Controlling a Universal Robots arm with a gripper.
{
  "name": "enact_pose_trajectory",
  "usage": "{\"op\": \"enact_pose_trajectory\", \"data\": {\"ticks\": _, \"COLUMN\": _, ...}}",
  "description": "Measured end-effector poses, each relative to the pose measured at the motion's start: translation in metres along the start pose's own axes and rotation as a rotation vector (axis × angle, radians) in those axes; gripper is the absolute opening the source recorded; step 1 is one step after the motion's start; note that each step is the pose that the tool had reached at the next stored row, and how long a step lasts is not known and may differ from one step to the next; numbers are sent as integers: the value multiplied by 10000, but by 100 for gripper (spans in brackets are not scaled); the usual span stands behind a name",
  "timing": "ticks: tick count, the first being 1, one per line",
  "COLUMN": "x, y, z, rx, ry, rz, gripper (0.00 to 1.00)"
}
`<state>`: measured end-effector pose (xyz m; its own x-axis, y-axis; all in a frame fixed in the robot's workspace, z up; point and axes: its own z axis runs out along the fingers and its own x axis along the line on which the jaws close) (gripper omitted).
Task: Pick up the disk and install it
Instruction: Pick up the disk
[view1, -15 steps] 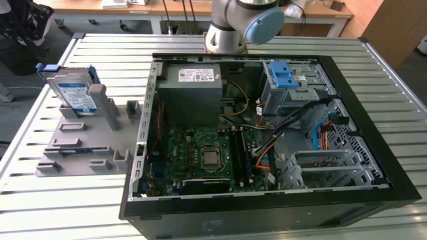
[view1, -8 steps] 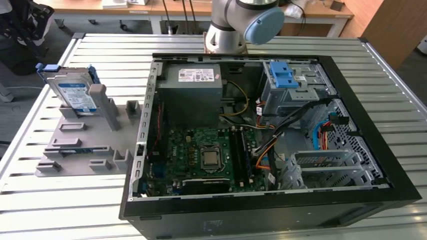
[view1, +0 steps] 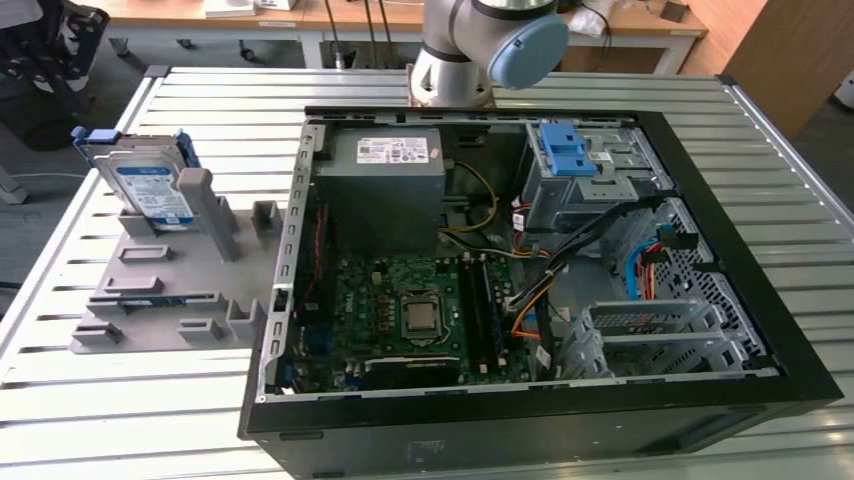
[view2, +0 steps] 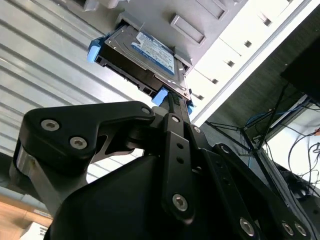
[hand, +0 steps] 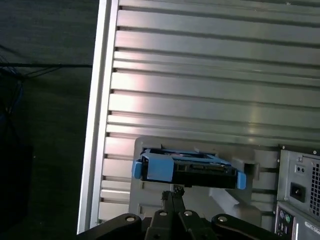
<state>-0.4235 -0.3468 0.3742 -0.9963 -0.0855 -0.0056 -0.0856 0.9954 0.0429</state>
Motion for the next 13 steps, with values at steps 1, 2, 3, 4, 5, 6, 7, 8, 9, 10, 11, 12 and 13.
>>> {"op": "enact_pose_trajectory", "data": {"ticks": 1, "x": 0, "y": 0, "z": 1, "rx": -1, "ry": 8, "rz": -181, "gripper": 11}}
{"op": "enact_pose_trajectory", "data": {"ticks": 2, "x": 0, "y": 0, "z": 2, "rx": -2, "ry": 16, "rz": -366, "gripper": 11}}
{"op": "enact_pose_trajectory", "data": {"ticks": 3, "x": 0, "y": 0, "z": 2, "rx": -3, "ry": 23, "rz": -544, "gripper": 11}}
{"op": "enact_pose_trajectory", "data": {"ticks": 4, "x": 0, "y": 0, "z": 3, "rx": -4, "ry": 31, "rz": -725, "gripper": 11}}
{"op": "enact_pose_trajectory", "data": {"ticks": 5, "x": 0, "y": 0, "z": 3, "rx": -5, "ry": 39, "rz": -904, "gripper": 11}}
{"op": "enact_pose_trajectory", "data": {"ticks": 6, "x": 0, "y": 0, "z": 4, "rx": -6, "ry": 47, "rz": -1085, "gripper": 11}}
{"op": "enact_pose_trajectory", "data": {"ticks": 7, "x": 0, "y": 0, "z": 4, "rx": -6, "ry": 55, "rz": -1279, "gripper": 11}}
{"op": "enact_pose_trajectory", "data": {"ticks": 8, "x": 0, "y": 0, "z": 5, "rx": -6, "ry": 63, "rz": -1460, "gripper": 11}}
{"op": "enact_pose_trajectory", "data": {"ticks": 9, "x": 0, "y": 0, "z": 5, "rx": -6, "ry": 70, "rz": -1639, "gripper": 11}}
{"op": "enact_pose_trajectory", "data": {"ticks": 10, "x": 0, "y": 0, "z": 6, "rx": -7, "ry": 78, "rz": -1815, "gripper": 11}}
{"op": "enact_pose_trajectory", "data": {"ticks": 11, "x": 0, "y": 0, "z": 6, "rx": -8, "ry": 86, "rz": -1990, "gripper": 11}}
{"op": "enact_pose_trajectory", "data": {"ticks": 12, "x": 0, "y": 0, "z": 7, "rx": -9, "ry": 93, "rz": -2167, "gripper": 11}}
{"op": "enact_pose_trajectory", "data": {"ticks": 13, "x": 0, "y": 0, "z": 7, "rx": -10, "ry": 101, "rz": -2347, "gripper": 11}}
